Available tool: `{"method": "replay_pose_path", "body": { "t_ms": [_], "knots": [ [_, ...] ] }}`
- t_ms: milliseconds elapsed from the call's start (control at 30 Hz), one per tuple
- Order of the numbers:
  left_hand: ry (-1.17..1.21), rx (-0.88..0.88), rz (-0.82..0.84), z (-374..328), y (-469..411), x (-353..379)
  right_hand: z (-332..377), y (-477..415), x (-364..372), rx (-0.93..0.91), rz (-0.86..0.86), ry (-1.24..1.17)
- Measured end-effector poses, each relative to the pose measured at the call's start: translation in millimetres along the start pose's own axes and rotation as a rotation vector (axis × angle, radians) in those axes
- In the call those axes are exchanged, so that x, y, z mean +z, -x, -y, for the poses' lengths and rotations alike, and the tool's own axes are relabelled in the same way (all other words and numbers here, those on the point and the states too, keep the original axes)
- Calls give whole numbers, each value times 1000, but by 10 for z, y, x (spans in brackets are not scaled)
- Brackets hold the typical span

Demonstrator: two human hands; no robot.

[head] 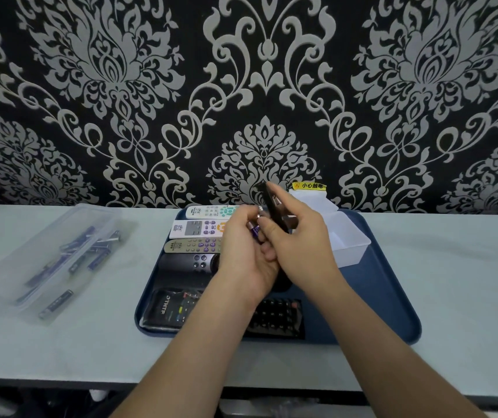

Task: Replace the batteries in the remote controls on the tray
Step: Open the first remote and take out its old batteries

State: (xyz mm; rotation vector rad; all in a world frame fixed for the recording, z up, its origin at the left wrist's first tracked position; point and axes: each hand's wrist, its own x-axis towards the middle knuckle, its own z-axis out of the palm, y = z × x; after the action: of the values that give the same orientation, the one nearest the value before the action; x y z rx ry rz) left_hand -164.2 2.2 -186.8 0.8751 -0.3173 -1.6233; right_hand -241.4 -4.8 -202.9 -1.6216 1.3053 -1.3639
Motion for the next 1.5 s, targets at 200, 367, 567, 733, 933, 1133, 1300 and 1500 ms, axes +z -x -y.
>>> {"method": "replay_pose_path", "body": {
  "t_ms": [200, 367, 567, 733, 933, 1133, 1300, 1500],
  "knots": [
    [-339, 228, 65, -104, -20, 55, 201, -51, -322, 132, -6, -322],
    [-978, 508, 60, -94, -159, 106, 116, -142, -866, 279, -32, -140],
    [-1598, 559, 179, 181, -280, 310, -102, -110, -1157, 320, 145, 431],
    [-1665, 691, 215, 383, -354, 321, -210, -117, -1191, 357, 149, 446],
    [-1576, 798, 202, 326, -376, 263, -242, -138, -1146, 349, 138, 421],
    [-1768, 673, 282, 169, -305, 118, -232, -155, -1038, 314, 110, 430],
    [-1627, 774, 198, -36, -196, -26, 41, -184, -731, 255, 73, 149],
    [-1709, 929, -174, -483, -50, -412, 390, -147, -185, 560, 253, -527]
  ]
}}
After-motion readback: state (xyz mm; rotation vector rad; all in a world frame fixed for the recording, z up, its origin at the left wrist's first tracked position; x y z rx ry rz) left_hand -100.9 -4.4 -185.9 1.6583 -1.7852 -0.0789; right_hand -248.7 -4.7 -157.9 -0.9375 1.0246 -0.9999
